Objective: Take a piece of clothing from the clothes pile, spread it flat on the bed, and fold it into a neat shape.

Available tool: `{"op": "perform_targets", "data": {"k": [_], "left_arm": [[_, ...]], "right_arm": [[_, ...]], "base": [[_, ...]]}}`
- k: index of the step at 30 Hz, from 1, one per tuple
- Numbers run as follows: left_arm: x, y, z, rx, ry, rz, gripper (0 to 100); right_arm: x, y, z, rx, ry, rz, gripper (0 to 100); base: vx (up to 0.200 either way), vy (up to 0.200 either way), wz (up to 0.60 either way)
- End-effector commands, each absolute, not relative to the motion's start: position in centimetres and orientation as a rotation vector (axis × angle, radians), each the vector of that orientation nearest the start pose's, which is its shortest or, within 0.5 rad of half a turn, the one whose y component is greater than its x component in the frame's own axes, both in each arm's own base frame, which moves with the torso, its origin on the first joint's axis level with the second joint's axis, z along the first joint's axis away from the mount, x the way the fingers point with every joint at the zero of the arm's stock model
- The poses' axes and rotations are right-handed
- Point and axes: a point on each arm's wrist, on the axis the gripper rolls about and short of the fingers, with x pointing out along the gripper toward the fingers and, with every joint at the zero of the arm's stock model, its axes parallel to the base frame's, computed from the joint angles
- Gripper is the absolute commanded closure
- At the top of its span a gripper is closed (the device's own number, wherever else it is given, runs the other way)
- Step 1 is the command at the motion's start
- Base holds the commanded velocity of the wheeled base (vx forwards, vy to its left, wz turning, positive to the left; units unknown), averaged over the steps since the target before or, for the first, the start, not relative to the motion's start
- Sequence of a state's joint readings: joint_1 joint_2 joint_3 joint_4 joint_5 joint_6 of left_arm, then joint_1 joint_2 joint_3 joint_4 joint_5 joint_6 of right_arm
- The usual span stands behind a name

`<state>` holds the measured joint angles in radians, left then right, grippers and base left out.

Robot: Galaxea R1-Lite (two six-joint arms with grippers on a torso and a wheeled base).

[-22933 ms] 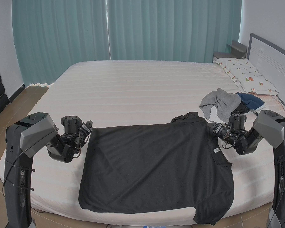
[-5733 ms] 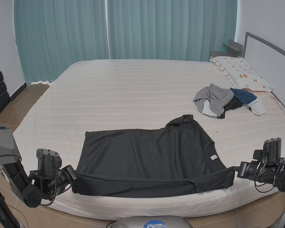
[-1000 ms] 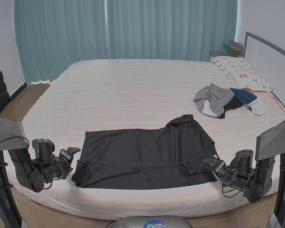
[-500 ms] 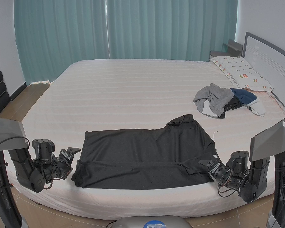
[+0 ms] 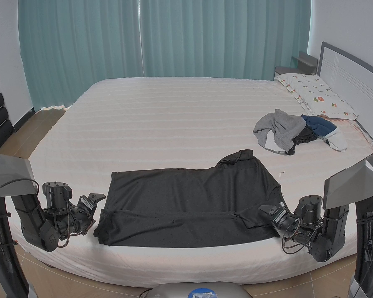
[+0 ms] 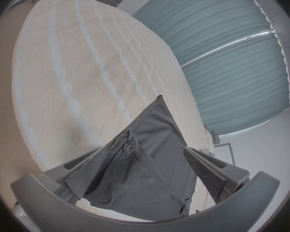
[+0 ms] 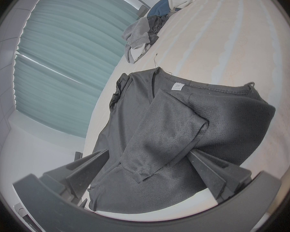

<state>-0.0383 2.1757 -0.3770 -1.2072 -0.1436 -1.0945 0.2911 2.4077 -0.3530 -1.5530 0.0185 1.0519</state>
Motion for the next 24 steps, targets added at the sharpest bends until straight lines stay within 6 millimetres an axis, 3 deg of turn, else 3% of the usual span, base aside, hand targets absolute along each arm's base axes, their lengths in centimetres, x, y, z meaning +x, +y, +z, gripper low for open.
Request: {"op": "perform_targets", "data": {"k": [1, 11, 12, 24], "left_arm": [[28.9, -1.6, 0.0, -1.079, 0.637, 0.163, 0], [29.0, -1.7, -0.2, -1.069, 0.622, 0.178, 0], [29.0, -1.7, -0.2, -1.070, 0.617, 0.175, 0], [29.0, -1.7, -0.2, -1.071, 0.610, 0.173, 0]], "right_arm": [[28.6, 8.6, -3.4, 0.960, 0.586, 0.025, 0], [28.9, 8.8, -3.7, 0.956, 0.586, 0.023, 0], [28.9, 8.8, -3.7, 0.957, 0.585, 0.024, 100], [27.6, 9.2, -2.7, 0.935, 0.575, 0.004, 100]], "base": [[0.000, 0.000, 0.00], [0.000, 0.000, 0.00], [0.000, 0.000, 0.00], [0.000, 0.000, 0.00]]}}
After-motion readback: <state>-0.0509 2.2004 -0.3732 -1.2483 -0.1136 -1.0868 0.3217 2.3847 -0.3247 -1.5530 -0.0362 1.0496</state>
